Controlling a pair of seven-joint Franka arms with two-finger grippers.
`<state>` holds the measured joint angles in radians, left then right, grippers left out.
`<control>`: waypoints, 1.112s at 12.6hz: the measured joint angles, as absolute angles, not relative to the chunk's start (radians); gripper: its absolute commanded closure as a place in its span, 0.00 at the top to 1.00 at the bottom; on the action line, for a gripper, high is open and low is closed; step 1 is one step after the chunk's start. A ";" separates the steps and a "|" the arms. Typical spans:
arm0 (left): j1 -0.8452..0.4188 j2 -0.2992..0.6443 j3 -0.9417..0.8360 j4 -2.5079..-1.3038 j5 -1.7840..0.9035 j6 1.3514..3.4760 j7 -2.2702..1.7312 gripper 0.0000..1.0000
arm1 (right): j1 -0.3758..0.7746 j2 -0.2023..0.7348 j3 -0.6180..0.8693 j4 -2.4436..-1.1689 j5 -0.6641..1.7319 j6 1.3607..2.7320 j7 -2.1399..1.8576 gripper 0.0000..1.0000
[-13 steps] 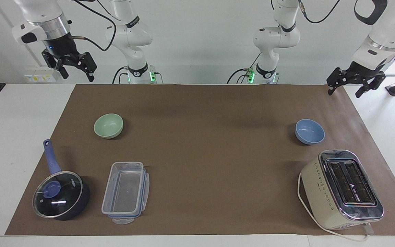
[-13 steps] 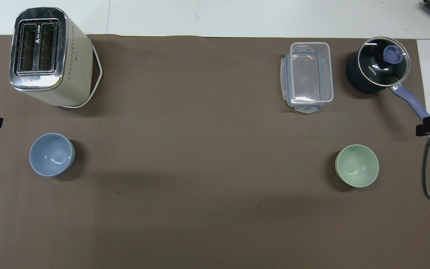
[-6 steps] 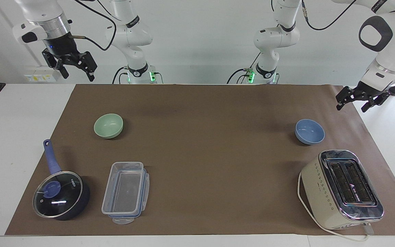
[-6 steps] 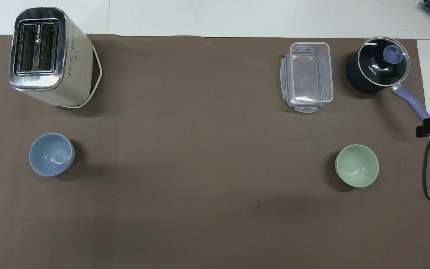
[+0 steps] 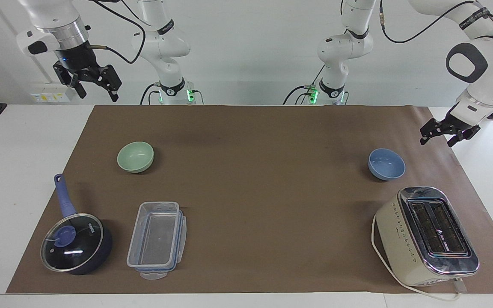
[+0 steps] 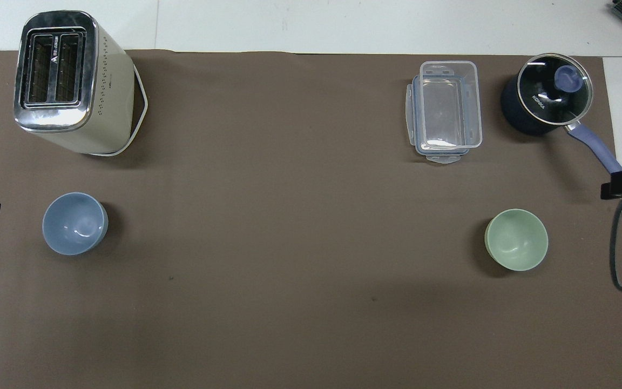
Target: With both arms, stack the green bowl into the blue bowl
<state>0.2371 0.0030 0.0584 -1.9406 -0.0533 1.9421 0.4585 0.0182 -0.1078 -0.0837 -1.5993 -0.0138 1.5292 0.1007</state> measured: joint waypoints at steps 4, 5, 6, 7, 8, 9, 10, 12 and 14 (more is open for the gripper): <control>0.264 0.005 0.058 -2.002 -0.118 1.979 0.520 0.99 | 0.018 -0.110 -0.084 -1.601 -0.014 1.529 0.101 1.00; 0.272 0.008 0.058 -2.013 -0.141 1.985 0.533 0.98 | 0.018 -0.110 -0.084 -1.601 -0.014 1.529 0.101 1.00; 0.277 0.012 0.058 -2.020 -0.156 1.988 0.540 0.94 | 0.018 -0.111 -0.084 -1.601 -0.014 1.529 0.101 1.00; 0.280 0.017 0.058 -2.025 -0.164 1.989 0.544 0.93 | 0.018 -0.111 -0.084 -1.601 -0.014 1.529 0.101 1.00; 0.281 0.024 0.058 -2.026 -0.176 1.990 0.545 0.92 | 0.018 -0.111 -0.084 -1.601 -0.014 1.529 0.100 1.00; 0.281 0.032 0.058 -2.027 -0.184 1.990 0.548 0.89 | 0.018 -0.111 -0.084 -1.602 -0.014 1.529 0.100 1.00; 0.281 0.039 0.057 -2.027 -0.187 1.991 0.549 0.86 | 0.018 -0.111 -0.084 -1.602 -0.014 1.529 0.100 1.00; 0.281 0.053 0.057 -2.032 -0.190 1.996 0.553 0.80 | 0.018 -0.111 -0.084 -1.602 -0.014 1.529 0.100 1.00; 0.280 0.075 0.054 -2.059 -0.213 2.043 0.562 0.76 | 0.018 -0.111 -0.084 -1.602 -0.014 1.529 0.100 1.00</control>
